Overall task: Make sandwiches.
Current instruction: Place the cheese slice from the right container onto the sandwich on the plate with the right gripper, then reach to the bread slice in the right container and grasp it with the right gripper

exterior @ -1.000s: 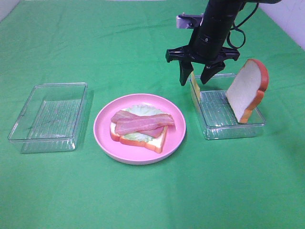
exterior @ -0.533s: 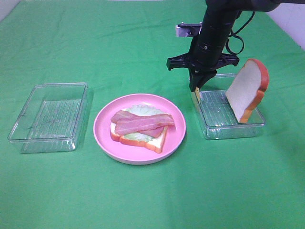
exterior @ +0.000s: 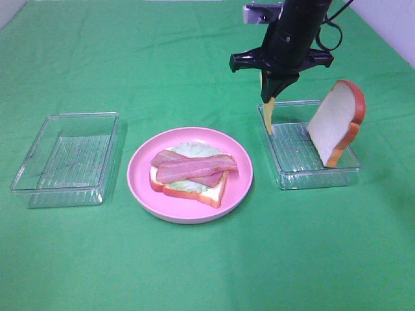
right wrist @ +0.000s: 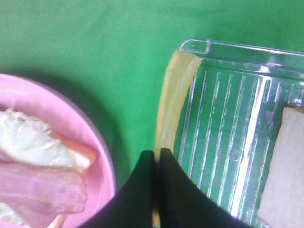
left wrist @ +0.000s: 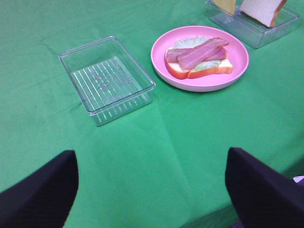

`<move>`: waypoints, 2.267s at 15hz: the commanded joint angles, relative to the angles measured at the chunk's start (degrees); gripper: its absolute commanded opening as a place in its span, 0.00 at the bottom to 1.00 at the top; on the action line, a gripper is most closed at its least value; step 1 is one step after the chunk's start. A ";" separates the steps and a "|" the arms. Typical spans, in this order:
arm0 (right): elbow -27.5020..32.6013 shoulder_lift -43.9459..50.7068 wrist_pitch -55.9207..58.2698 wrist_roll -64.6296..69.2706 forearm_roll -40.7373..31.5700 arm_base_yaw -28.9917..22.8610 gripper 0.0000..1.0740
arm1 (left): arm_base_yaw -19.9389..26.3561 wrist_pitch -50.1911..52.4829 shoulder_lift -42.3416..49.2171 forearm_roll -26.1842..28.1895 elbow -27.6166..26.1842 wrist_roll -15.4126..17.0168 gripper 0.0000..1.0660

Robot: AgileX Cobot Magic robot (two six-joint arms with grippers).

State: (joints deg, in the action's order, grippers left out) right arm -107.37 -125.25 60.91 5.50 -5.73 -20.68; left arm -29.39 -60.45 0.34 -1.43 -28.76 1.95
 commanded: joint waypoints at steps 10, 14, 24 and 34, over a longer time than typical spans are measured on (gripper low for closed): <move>-0.40 -0.97 9.74 -19.54 -25.61 -7.05 0.00 | -0.06 0.52 1.20 0.34 0.17 -0.11 0.75; -0.40 -5.67 6.53 -18.22 -26.01 -10.14 0.00 | -0.06 0.52 1.20 0.34 0.17 -0.11 0.75; -0.40 -6.07 2.52 -6.59 -9.22 -10.03 0.62 | -0.06 0.52 1.20 0.34 0.17 -0.11 0.75; -0.46 8.59 8.19 0.34 6.30 -2.06 0.66 | -0.06 0.52 1.20 0.34 0.17 -0.11 0.75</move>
State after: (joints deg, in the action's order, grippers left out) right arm -107.54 -117.40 68.18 5.10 -0.40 -23.38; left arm -29.39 -60.45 0.34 -1.43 -28.76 1.95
